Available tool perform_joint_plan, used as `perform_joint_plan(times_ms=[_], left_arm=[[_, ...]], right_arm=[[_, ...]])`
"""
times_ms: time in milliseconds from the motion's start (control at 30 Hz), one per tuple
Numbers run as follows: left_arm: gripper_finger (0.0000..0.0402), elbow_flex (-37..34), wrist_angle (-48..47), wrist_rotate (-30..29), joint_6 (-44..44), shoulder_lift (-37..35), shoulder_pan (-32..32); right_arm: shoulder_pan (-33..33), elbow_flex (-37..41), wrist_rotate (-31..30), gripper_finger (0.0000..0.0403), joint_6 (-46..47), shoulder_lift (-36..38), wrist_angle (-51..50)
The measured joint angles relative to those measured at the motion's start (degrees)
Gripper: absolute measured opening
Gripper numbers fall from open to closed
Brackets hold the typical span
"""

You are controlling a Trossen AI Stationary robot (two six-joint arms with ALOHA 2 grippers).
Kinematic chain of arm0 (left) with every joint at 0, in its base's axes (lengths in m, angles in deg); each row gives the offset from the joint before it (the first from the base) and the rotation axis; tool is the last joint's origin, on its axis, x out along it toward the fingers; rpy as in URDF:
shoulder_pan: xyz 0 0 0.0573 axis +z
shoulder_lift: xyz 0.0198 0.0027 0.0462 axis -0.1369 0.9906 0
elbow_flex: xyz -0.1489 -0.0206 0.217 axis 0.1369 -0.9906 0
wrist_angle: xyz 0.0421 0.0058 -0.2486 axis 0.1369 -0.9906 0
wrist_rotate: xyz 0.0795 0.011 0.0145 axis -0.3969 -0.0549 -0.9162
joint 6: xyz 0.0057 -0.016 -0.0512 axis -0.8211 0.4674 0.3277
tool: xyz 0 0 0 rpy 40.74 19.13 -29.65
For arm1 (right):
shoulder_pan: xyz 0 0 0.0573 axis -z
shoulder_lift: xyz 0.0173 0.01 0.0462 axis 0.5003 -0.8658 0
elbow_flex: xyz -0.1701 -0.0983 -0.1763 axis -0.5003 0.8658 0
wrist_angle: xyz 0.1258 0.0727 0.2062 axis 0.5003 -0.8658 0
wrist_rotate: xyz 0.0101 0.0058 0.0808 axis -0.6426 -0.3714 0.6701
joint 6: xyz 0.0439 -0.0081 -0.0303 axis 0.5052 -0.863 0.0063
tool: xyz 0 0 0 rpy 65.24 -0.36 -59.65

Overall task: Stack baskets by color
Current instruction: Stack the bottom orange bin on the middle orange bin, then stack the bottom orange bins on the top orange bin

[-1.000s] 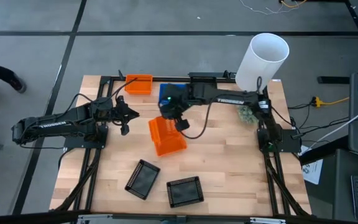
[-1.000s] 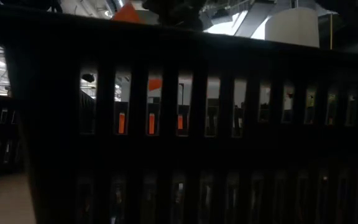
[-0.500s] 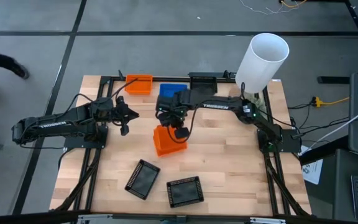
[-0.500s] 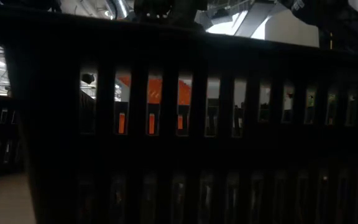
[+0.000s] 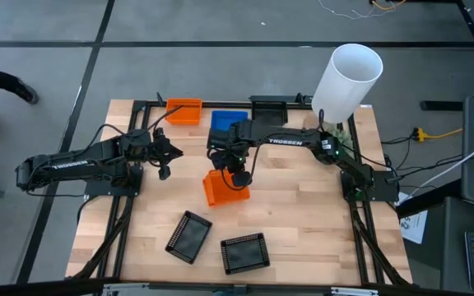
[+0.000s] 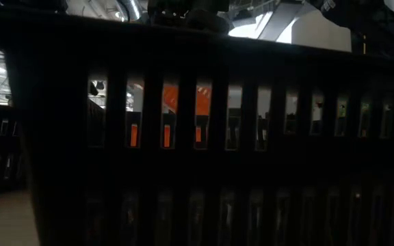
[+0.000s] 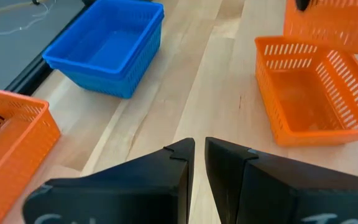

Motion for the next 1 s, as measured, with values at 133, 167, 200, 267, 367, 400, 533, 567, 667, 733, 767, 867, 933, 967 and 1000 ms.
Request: perform_joint_plan(times_ms=[133,167,200,267,367,400,533,567,667,733,767,867,933,967,1000], left_arm=[[0.0030,0.0,-0.1,0.0,0.0,0.0,0.0],[0.0030,0.0,-0.1,0.0,0.0,0.0,0.0],[0.0030,0.0,-0.1,0.0,0.0,0.0,0.0],[0.0030,0.0,-0.1,0.0,0.0,0.0,0.0],[0.0030,0.0,-0.1,0.0,0.0,0.0,0.0],[0.0030,0.0,-0.1,0.0,0.0,0.0,0.0],[0.0030,0.0,-0.1,0.0,0.1,0.0,0.0],[0.0030,0.0,-0.1,0.0,0.1,0.0,0.0],[0.0030,0.0,-0.1,0.0,0.1,0.0,0.0],[0.0030,0.0,-0.1,0.0,0.1,0.0,0.0],[0.0030,0.0,-0.1,0.0,0.1,0.0,0.0],[0.0030,0.0,-0.1,0.0,0.1,0.0,0.0],[0.0030,0.0,-0.1,0.0,0.1,0.0,0.0],[0.0030,0.0,-0.1,0.0,0.1,0.0,0.0],[0.0030,0.0,-0.1,0.0,0.1,0.0,0.0]], right_arm=[[-0.2,0.0,-0.1,0.0027,-0.6,0.0,0.0],[-0.2,0.0,-0.1,0.0028,-0.6,0.0,0.0],[-0.2,0.0,-0.1,0.0028,-0.6,0.0,0.0],[-0.2,0.0,-0.2,0.0031,-0.6,0.0,-0.1],[-0.1,0.0,-0.2,0.0050,-0.6,0.0,0.0],[-0.1,0.0,-0.2,0.0061,-0.6,0.0,0.2],[-0.1,0.0,-0.3,0.0108,-0.6,0.0,0.9],[-0.1,0.0,-0.8,0.0119,-0.6,0.0,1.0],[-0.2,0.0,-4.4,0.0141,-1.2,0.0,1.8],[-0.2,0.1,-7.0,0.0148,-1.3,0.0,2.2],[-0.1,0.1,-7.7,0.0149,-1.2,0.0,2.3],[-0.1,0.1,-7.5,0.0151,1.4,0.0,0.9],[-0.3,0.1,-5.3,0.0151,4.1,0.0,-0.4],[-0.5,0.1,-3.1,0.0151,5.1,0.0,-1.2],[-0.8,0.1,-0.8,0.0151,5.9,0.0,-1.8]])
